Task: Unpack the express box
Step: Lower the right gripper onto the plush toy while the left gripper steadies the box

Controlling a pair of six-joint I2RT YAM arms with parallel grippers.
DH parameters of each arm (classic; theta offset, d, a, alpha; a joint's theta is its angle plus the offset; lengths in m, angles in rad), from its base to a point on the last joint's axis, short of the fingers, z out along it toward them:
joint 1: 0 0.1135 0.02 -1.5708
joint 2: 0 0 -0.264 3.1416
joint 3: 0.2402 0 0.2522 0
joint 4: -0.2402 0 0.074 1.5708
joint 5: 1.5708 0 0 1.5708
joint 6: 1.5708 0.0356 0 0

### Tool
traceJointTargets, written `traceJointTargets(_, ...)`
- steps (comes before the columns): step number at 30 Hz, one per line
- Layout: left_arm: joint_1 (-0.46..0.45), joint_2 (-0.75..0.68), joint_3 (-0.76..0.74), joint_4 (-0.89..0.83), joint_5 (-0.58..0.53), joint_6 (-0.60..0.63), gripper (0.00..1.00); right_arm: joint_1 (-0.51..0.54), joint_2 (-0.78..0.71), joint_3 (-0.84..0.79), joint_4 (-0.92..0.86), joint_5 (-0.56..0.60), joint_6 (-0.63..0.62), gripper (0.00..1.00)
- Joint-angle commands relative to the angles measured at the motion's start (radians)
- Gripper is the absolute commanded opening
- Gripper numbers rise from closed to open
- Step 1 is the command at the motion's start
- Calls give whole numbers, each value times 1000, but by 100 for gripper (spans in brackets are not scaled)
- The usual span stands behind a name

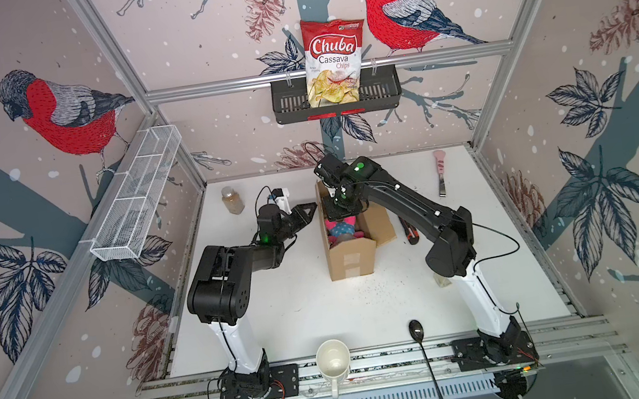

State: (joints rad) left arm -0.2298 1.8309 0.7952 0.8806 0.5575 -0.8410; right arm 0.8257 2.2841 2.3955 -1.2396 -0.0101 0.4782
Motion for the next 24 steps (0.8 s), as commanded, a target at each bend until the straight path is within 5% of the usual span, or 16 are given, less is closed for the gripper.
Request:
traceJointTargets(1,-2,-21,-49,106,-14,-42,24,-6,3,-15,-49,18,30,49)
traceJointTargets(12,-26,-133,-179,119,-37,-64,23,-40,-9,-125,23,18,155,65)
traceJointTargets(24,-28,-163,-204,86,-21,-38,23,-63,93,-139,95,-1,183,68)
